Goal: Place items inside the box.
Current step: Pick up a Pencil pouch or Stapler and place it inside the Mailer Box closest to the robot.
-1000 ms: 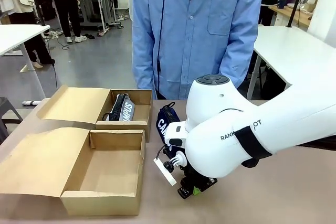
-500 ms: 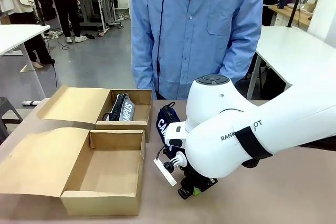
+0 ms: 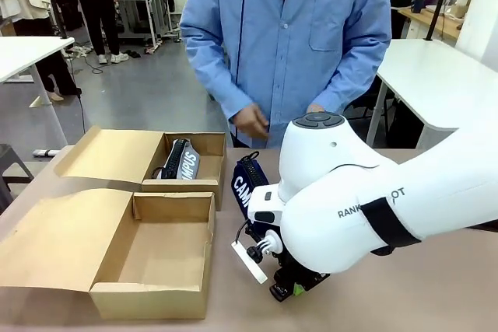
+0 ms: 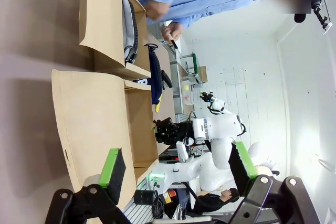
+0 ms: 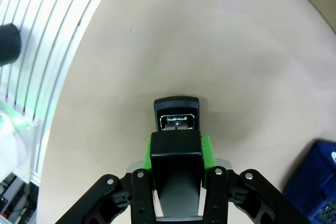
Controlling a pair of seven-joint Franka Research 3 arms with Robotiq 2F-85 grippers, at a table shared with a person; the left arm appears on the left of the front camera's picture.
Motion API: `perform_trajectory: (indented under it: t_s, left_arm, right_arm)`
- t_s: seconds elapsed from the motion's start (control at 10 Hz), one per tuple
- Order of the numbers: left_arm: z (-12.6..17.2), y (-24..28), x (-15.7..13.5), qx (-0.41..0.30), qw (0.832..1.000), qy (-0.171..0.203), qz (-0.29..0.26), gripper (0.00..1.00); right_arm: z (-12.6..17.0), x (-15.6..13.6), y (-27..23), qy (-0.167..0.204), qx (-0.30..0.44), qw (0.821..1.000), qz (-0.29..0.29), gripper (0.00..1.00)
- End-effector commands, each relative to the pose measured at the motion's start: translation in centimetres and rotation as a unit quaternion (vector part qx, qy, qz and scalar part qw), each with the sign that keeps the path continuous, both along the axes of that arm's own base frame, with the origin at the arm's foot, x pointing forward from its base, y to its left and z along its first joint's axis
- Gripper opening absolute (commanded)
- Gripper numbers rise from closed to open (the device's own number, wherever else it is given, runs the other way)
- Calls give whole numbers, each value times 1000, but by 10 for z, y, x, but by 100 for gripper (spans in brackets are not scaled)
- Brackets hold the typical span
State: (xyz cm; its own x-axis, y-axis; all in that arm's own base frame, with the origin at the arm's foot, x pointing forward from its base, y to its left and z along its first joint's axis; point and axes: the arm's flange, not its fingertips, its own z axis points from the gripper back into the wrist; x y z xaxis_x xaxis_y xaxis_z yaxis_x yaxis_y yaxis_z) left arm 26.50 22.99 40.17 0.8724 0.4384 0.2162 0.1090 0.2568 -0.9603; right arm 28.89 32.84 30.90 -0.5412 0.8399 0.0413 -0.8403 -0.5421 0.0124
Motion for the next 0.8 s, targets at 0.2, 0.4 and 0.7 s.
perform_trajectory:
  t_s: [0.2, 0.4, 0.7]
  left_arm:
    - [2, 0, -2, -2, 1000, -11, -4, 100]
    - [2, 0, -2, -2, 1000, -11, -4, 100]
    - [2, 0, -2, -2, 1000, -11, -4, 100]
  right_arm:
    - [43, -20, -31, 67, 17, 982, -175, 0]
    - [68, -32, -58, 135, 25, 904, -405, 18]
    - [99, -43, -85, 199, 185, 645, -715, 18]
